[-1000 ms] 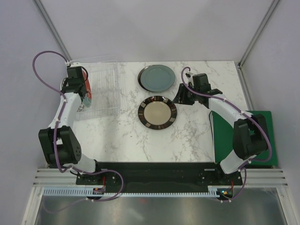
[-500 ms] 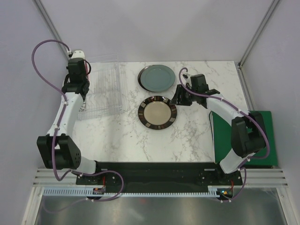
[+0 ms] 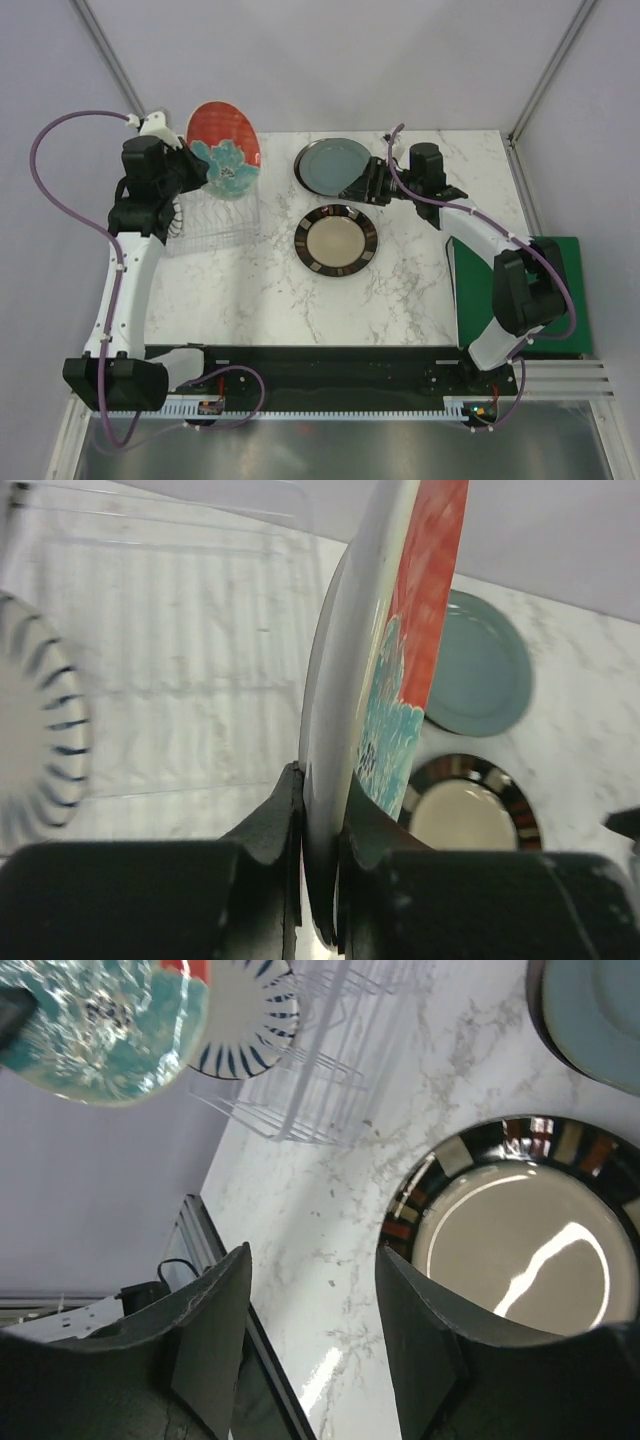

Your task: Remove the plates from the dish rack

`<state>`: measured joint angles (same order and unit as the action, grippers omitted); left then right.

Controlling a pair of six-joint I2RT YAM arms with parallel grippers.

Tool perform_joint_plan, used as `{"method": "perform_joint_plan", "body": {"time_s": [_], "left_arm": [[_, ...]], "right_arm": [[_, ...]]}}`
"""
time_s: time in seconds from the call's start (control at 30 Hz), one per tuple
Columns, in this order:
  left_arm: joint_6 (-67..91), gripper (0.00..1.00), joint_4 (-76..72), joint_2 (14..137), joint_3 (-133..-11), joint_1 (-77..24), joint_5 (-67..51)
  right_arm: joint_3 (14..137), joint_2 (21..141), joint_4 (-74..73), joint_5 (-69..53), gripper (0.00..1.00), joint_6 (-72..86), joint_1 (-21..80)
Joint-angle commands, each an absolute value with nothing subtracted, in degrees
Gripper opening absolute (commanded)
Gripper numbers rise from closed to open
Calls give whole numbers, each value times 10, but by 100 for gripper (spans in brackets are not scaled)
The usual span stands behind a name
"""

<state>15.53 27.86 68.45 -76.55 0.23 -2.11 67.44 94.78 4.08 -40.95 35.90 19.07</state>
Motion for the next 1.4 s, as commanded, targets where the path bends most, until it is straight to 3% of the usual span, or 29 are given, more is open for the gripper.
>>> {"method": "perform_joint_plan", "body": {"time_s": [0.0, 0.13, 0.37, 0.7, 0.8, 0.9, 0.93, 1.0, 1.07, 1.1, 1.17, 1.2, 1.37], "left_arm": [[301, 2, 119, 636, -695, -21, -209], [376, 2, 50, 635, -643, -39, -290], [418, 2, -17, 626, -595, -69, -315], [477, 2, -102, 665, -552, -98, -358], [486, 2, -114, 678, -540, -104, -366], [487, 2, -118, 674, -527, -110, -357], [484, 2, -115, 672, -525, -110, -352], [460, 4, -76, 668, -533, -109, -333], [432, 21, -34, 662, -554, -109, -297], [395, 43, 31, 659, -565, -110, -275], [355, 58, 80, 649, -598, -110, -200], [319, 86, 106, 644, -606, -109, -167], [214, 96, 200, 623, -659, -109, 53]], "right_arm": [[706, 969, 153, -467, 61, 414, 201], [715, 994, 178, -474, 63, 426, 210], [716, 1030, 187, -468, 64, 432, 221], [686, 1066, 352, -508, 64, 526, 229], [684, 1080, 418, -528, 57, 571, 229], [672, 1096, 484, -539, 24, 622, 229], [669, 1093, 482, -537, 2, 619, 229], [657, 1082, 445, -520, 0, 582, 229], [655, 1054, 328, -502, 0, 528, 229], [655, 1025, 281, -466, 0, 456, 229], [656, 997, 150, -415, 0, 393, 229], [656, 976, 124, -388, 0, 367, 227], [625, 941, 44, -348, 0, 340, 211]]}}
